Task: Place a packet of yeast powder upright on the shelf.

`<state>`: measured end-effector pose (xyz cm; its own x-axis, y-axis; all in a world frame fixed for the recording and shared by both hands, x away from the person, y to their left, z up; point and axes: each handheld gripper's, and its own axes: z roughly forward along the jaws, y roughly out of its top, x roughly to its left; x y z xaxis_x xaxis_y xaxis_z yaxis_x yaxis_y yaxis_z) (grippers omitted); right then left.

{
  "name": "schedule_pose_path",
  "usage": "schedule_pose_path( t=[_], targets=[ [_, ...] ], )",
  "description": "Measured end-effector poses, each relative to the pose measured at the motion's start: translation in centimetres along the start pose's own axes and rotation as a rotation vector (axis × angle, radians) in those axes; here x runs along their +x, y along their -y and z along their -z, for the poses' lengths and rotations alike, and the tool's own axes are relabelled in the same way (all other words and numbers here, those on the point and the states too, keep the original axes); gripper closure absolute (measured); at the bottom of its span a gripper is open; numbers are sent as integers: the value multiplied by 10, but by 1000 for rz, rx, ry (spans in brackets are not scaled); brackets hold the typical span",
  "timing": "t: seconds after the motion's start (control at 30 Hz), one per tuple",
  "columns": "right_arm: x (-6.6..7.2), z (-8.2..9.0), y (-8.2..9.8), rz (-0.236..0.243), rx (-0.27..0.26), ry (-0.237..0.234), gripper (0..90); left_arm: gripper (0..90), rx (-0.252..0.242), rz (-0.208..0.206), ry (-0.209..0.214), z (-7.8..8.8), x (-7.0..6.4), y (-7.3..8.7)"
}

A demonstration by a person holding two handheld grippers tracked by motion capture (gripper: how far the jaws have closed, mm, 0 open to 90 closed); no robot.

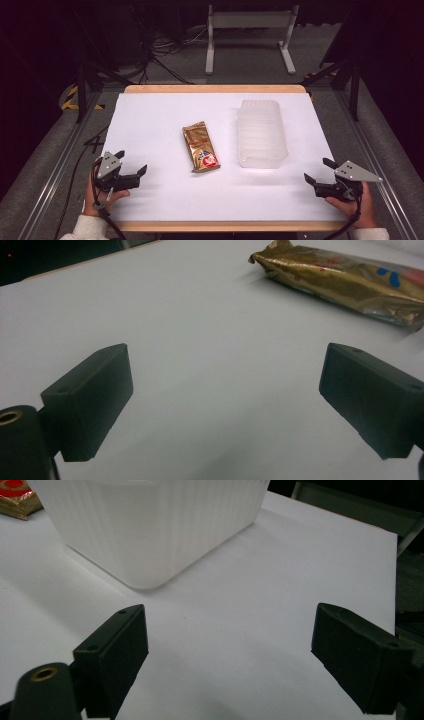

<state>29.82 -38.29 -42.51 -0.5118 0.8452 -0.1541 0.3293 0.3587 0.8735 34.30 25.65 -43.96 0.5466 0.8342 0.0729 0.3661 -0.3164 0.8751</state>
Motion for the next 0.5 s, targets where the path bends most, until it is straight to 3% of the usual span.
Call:
schedule_pose_path(
  t=[0.07, 0.1, 0.13, 0.17, 0.2, 0.3, 0.43, 0.5],
  targets=[
    [0, 2, 1, -2, 2, -1, 155, 104, -1, -2, 34, -2, -1, -2],
    [0, 3, 0, -12, -1, -4, 154, 108, -5, 20, 69, -2, -2, -3],
    [-1, 5, -1, -23, -9, -9, 151, 112, -8, 31, 78, -2, -2, -3],
    [-1, 6, -2, -27, -11, -9, 150, 114, 6, 66, 106, -3, -3, -3],
    [0, 7, -4, -24, -19, -1, 150, 114, 18, 75, 132, -4, -3, -2],
    [5, 7, -9, 0, -21, 10, 149, 135, 27, 60, 157, -3, -6, -1],
    [10, 5, -14, 12, -22, 9, 138, 134, 41, 66, 153, -5, -7, -5],
    [14, 5, -14, 11, -19, 5, 139, 137, 61, 49, 141, -8, -8, -8]
  ],
)
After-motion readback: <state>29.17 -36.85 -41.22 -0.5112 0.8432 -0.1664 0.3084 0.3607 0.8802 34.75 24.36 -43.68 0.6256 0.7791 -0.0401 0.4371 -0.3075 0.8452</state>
